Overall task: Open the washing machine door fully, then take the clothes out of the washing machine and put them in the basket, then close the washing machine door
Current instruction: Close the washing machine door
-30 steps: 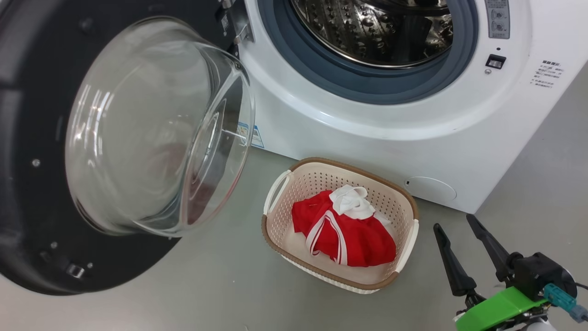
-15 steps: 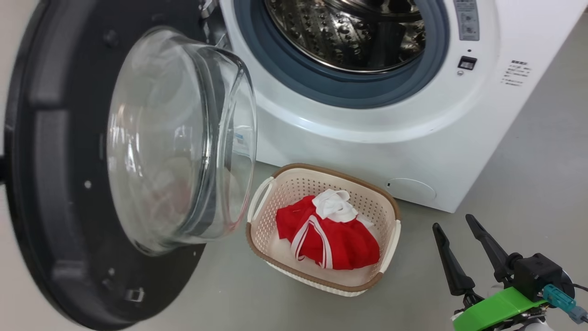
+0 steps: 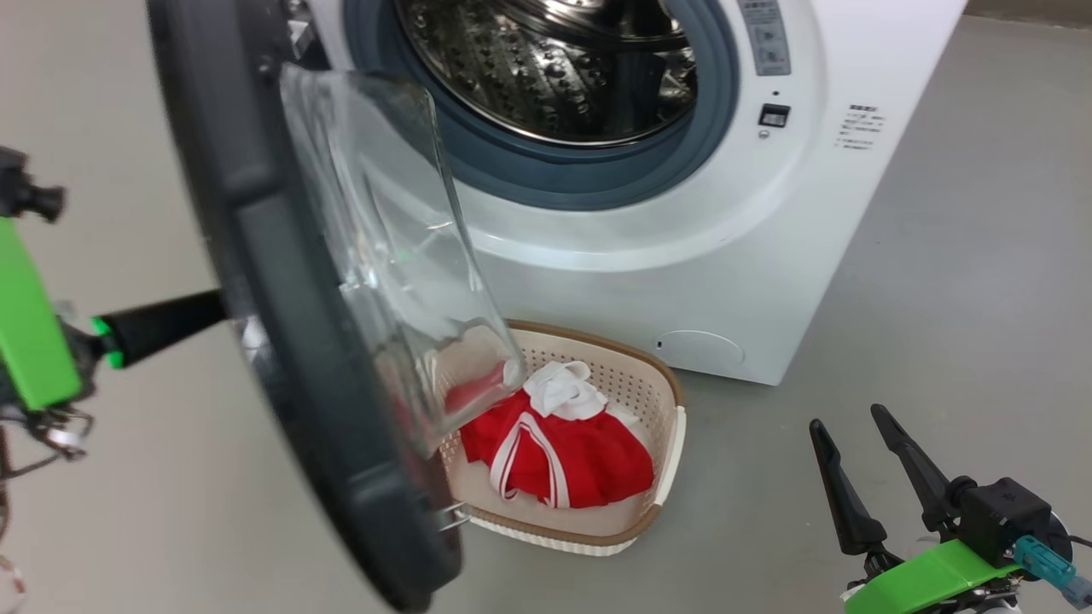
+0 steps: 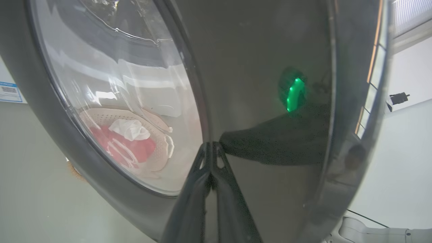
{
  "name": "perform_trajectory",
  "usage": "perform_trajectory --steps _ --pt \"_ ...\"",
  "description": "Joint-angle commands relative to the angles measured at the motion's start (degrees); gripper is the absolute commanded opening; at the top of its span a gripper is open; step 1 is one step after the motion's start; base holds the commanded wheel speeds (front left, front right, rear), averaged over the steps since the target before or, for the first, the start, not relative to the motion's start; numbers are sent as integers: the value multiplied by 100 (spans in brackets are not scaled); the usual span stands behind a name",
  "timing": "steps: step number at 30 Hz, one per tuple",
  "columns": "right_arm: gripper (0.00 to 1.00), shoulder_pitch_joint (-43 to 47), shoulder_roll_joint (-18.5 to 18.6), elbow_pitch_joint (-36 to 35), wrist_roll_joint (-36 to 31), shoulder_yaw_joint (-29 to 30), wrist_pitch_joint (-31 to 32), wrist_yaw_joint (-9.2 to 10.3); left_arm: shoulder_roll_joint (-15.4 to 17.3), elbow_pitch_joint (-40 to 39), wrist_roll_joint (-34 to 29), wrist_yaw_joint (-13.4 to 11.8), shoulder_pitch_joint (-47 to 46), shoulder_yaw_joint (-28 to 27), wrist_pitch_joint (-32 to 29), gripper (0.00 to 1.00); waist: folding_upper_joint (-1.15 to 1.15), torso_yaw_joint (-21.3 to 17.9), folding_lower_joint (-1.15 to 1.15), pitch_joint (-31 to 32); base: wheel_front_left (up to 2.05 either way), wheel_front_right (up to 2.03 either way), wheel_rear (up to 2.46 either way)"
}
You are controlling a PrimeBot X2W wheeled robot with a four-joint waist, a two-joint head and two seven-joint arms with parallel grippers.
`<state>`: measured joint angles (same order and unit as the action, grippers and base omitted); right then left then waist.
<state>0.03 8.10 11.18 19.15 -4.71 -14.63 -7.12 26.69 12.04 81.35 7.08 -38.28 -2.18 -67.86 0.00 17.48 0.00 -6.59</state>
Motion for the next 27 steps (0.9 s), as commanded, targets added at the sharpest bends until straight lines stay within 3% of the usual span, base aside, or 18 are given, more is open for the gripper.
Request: perform_trajectory --steps 1,7,13,27 --pt "100 -29 27 -150 -18 -130 -37 -36 90 -353 101 40 -68 -72 138 0 0 -186 0 48 0 0 0" --pt "100 -47 8 -140 -8 -173 -37 -36 -103 -572 4 41 -3 203 455 0 0 -415 0 78 0 0 0" --pt "100 -84 -25 -135 1 -197 -37 -36 -319 -525 -297 41 -110 374 1377 0 0 -708 0 77 0 0 0" --pt "100 -197 -151 -154 15 -196 -37 -36 -261 -116 -583 41 -462 952 3126 0 0 -1484 0 -84 0 0 0"
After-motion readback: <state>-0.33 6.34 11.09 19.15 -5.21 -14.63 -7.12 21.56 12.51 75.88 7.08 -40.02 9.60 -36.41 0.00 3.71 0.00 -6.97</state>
